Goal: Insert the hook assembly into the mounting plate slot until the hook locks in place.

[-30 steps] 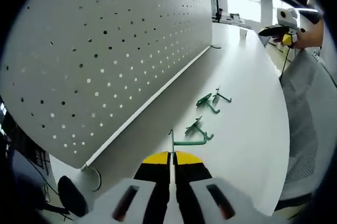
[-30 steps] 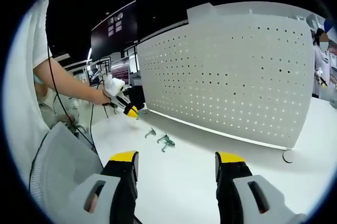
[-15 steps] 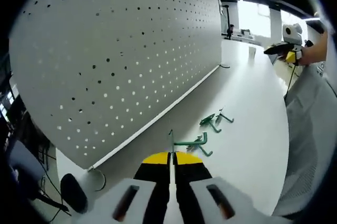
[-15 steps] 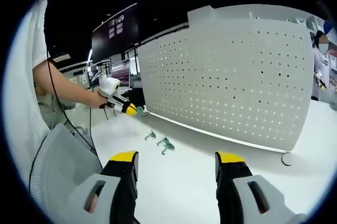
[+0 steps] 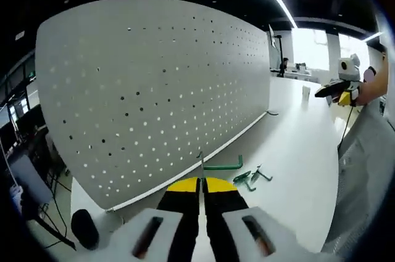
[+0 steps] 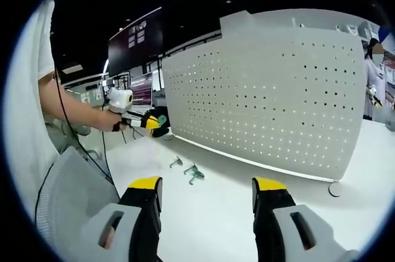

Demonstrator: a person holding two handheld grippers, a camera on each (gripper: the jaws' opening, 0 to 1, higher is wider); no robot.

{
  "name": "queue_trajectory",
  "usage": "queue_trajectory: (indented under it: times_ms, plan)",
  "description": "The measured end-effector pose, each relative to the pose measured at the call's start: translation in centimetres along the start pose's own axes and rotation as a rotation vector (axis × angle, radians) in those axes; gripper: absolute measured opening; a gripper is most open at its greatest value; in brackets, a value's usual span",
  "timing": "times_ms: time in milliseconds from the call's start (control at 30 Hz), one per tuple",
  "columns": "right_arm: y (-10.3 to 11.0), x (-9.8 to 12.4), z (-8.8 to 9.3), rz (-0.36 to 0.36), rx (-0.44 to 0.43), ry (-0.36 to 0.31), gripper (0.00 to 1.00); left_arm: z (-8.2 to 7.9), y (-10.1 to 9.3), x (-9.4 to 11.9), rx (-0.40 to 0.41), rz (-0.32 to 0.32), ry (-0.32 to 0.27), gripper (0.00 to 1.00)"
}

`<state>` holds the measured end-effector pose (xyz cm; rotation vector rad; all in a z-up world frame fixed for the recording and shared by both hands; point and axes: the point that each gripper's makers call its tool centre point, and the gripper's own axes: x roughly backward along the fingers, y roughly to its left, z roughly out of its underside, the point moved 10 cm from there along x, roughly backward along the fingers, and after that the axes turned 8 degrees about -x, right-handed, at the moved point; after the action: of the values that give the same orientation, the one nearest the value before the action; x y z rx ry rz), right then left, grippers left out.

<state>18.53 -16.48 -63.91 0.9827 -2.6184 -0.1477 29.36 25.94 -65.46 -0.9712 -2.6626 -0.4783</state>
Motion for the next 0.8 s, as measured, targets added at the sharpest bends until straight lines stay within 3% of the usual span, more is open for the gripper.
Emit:
queue_trajectory:
  times_ms: [67, 133, 300, 400, 800]
  plan:
    - [0.0, 0.0, 0.0, -0.001, 0.002, -0.001, 0.57, -0.2, -0.1, 0.2, 0.002, -0.019, -0.025, 0.01]
    - [0.1, 0.1, -0.1, -0.001, 0.002, -0.004, 0.57, -0.6, -0.3, 0.3, 0.04, -0.044, -0.092, 0.01]
    - [0.1, 0.1, -0.3, -0.001, 0.004, -0.008, 0.57, -1.1, -0.8, 1.0, 0.049, -0.082, -0.165, 0.01]
    - [0.1, 0.1, -0.2, -0.001, 0.005, -0.008, 0.56, -1.6, -0.9, 1.3, 0.103, -0.117, -0.245, 0.01]
    - [0.3, 0.1, -0.5, -0.014, 0.0, -0.029, 0.56, -2.6, -1.7, 1.6, 0.109, -0.133, -0.277, 0.01]
